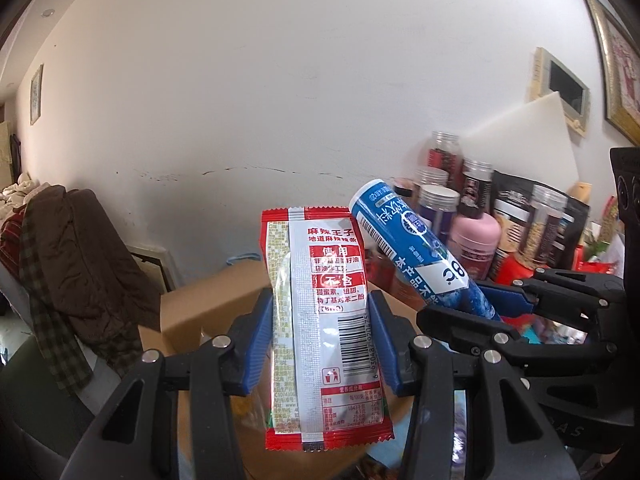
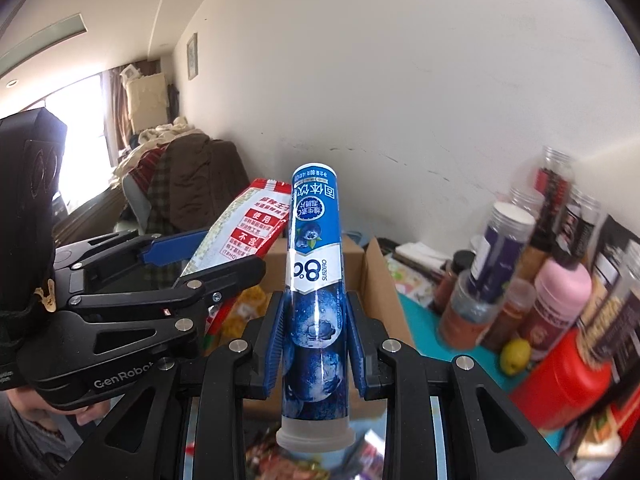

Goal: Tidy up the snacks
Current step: 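Carry the packet and drink tube with both grippers over the cardboard box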

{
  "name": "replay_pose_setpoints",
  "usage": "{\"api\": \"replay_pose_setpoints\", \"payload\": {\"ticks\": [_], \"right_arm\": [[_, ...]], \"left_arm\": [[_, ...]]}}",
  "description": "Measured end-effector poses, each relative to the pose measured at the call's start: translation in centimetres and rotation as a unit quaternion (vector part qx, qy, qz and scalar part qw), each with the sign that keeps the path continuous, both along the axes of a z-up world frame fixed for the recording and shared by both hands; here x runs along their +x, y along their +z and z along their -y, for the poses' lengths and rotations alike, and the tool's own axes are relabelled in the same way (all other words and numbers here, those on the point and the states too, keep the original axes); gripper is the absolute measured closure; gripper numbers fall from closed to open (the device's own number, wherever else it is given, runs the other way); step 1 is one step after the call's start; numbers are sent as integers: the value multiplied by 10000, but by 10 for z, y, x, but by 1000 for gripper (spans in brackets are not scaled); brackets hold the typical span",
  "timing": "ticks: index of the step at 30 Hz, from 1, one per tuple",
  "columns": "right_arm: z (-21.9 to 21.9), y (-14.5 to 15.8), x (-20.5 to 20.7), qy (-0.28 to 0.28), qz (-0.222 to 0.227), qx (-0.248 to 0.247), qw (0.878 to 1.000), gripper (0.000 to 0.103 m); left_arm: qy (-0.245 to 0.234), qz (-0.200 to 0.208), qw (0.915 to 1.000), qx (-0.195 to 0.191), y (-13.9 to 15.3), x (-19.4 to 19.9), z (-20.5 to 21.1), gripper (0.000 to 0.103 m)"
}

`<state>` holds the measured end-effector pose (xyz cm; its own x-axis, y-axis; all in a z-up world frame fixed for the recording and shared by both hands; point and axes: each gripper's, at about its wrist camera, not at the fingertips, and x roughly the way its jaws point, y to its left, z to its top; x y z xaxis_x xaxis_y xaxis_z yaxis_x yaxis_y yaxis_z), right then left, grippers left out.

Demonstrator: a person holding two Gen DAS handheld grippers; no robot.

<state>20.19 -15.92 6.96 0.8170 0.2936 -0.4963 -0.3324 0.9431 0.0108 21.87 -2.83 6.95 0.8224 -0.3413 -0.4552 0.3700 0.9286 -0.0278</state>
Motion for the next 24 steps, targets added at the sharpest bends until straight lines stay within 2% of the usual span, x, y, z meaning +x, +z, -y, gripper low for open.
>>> {"api": "replay_pose_setpoints", "payload": {"ticks": [6,10,24], "right_arm": [[-7,-7,39,113,-146,-62,9998,75],[-11,-15,63,141,-369,-84,9992,75],[-13,-50,110,147,-1037,-308,9940,75]], "left_arm": [[176,-116,9997,79,-8,35,-5,57],[268,-329,9991,92,-18,56,-8,57],[612,-958,9917,601,-57,96,-2,57]]}}
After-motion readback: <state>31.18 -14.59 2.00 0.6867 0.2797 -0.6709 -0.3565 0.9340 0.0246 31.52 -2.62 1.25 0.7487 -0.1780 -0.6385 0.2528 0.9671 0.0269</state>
